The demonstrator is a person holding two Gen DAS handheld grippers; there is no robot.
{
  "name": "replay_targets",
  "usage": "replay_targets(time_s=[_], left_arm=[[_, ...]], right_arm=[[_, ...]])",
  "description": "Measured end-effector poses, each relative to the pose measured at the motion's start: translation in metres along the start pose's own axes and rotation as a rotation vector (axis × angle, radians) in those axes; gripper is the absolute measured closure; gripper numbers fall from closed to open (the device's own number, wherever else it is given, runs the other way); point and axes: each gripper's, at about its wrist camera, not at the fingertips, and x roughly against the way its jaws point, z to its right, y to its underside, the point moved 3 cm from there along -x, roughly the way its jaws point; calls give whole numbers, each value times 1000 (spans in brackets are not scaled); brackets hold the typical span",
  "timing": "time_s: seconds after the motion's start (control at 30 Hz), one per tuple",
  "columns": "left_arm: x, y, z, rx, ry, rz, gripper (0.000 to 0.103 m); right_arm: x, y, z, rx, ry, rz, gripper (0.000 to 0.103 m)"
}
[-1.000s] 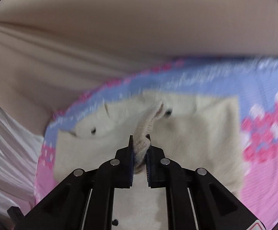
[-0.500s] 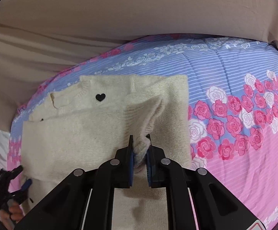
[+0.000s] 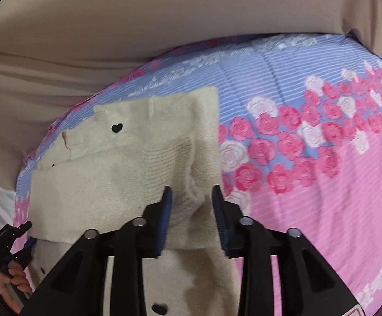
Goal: Fold small clothes
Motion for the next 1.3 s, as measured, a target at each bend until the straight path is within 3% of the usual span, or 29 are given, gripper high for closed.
replay_targets(time_s=[0.03,0.13,0.17,0.2,0.23,0.33,0.37,0.47,0.57,0.6,0.67,0.7,0.77,0.8,0.83,0.9,0.93,1.03,1.17,1.23,1.3], left_arm=[[7,1,3,-7,12,-1,59],[30,2,24,-71,69,58,47],[33,-1,36,-119,62,87,43],[31,-4,45,-157,57,99,41],[26,-6,49,-177,50,100,41],[-8,-19,45,-191,-59,72,44],[-19,-22,40,-194,-107,64,51],[-33,-28,31,-242,-151,61,60],[-30,-25,35,-278,-160,51,57],[-29,-25,35,-276,-156,47,57],[-22,-24,34,-264,-137,38,57],[-13,-21,32,-261,-132,38,55],[13,-15,25,-268,-154,66,38],[25,-11,19,-271,-157,80,36],[35,-5,11,-277,-156,85,35],[56,10,-13,-280,-174,64,34],[65,20,-28,-276,-188,47,33],[86,50,-69,-260,-225,-18,33],[111,89,-113,-167,-212,-89,33],[122,104,-124,-142,-184,-106,33],[128,118,-124,-182,-199,-125,33]], right_arm=[[-1,-2,1,2,2,-11,51],[-7,-11,-4,9,-27,-9,55],[-7,-12,-6,17,-54,2,63],[-8,-12,-14,37,-72,2,87],[-11,-10,-20,55,-79,-3,97],[-33,1,-28,140,-13,-51,98],[-44,5,-23,149,25,-81,100],[-37,0,-13,86,-19,-79,103],[-23,-1,-21,169,22,-13,96],[-35,2,-16,193,95,-66,88],[-33,4,-3,140,67,-73,87],[-22,4,2,106,63,-65,82],[2,9,9,65,42,-44,79],[18,18,13,50,16,-32,76],[28,28,18,44,7,-31,66],[47,60,30,35,-6,-60,50],[50,79,36,33,-8,-91,48],[60,148,59,-1,0,-218,48],[74,214,67,-53,-38,-288,48],[78,235,61,-48,-43,-305,48],[80,246,54,-39,-50,-309,44]])
